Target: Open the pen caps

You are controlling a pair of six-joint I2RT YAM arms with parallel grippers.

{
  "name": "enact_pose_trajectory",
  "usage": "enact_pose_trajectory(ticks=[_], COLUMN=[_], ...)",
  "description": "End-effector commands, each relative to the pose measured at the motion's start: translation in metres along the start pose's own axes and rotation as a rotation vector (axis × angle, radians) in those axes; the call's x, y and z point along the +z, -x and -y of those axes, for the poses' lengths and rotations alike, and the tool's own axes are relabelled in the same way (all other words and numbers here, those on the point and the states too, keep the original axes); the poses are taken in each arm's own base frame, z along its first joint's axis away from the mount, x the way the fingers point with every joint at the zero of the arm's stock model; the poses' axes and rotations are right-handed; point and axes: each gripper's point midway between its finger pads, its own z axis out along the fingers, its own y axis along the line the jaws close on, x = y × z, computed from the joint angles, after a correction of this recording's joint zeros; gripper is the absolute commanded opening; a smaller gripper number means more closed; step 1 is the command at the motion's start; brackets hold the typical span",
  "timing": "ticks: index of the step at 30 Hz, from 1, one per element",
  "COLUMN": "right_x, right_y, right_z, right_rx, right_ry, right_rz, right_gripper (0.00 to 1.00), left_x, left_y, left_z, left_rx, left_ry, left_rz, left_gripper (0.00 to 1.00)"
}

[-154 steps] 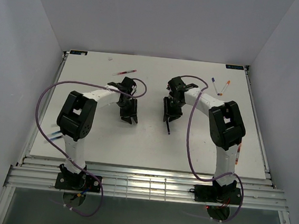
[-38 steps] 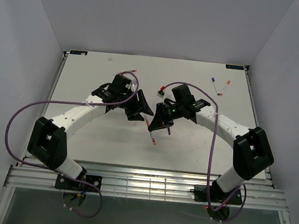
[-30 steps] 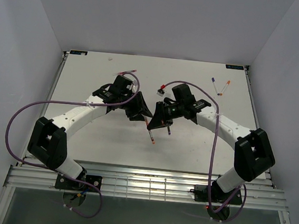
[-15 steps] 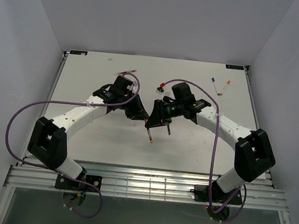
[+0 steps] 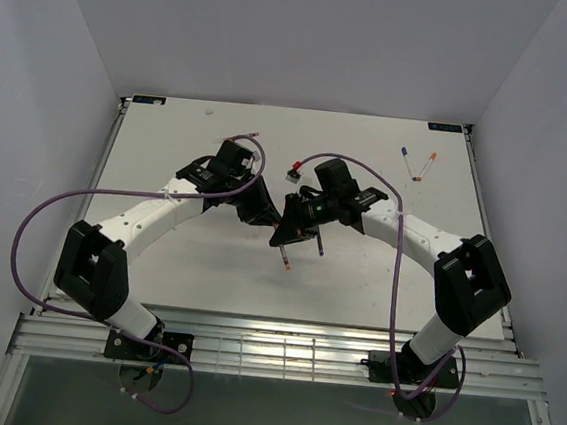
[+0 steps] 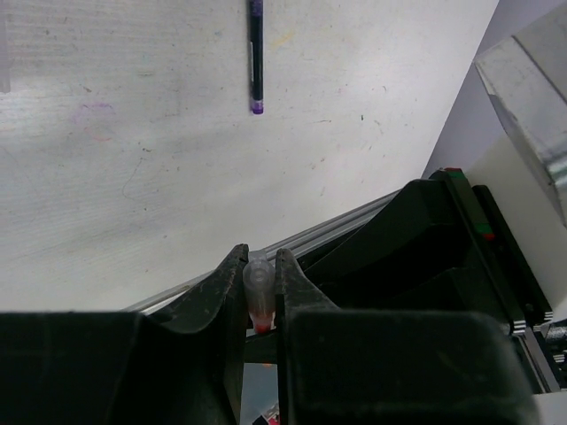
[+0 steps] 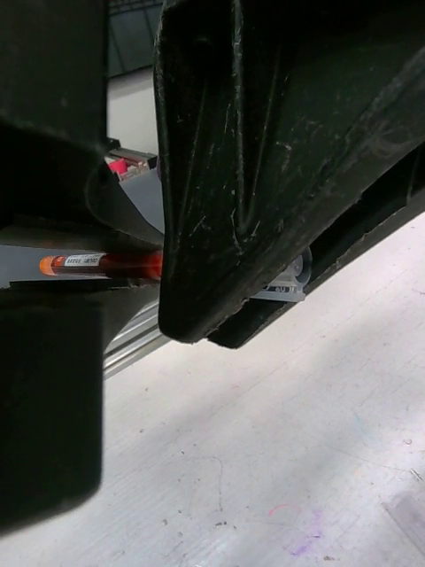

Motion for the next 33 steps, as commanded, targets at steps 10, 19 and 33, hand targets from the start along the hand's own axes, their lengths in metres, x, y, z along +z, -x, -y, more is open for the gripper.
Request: enact_pose_trajectory(ticks=[10, 19, 33], right_x=[-0.041, -0.063, -0.090], right_y=[-0.058, -0.034, 0.026], right_z=[0.077, 0.065, 0.142], right_rx=[-0.153, -0.125, 0.035], right_ry=[-0.710, -0.660, -0.668], right_rz=[-0.046, 0.042, 0.093], right_gripper=[0.08, 0.08, 0.08], left_x=[-0.022, -0.029, -0.013], left_y=[0.069, 0.075, 0.071], left_z=[-0.016, -0.030, -0.110], left_rx=[-0.244, -0.089, 0.189], left_ry=[0.023, 0.080, 0.373], left_rz=[0.085, 0.140, 0.088], left_gripper=[0.00, 0.00, 0.00])
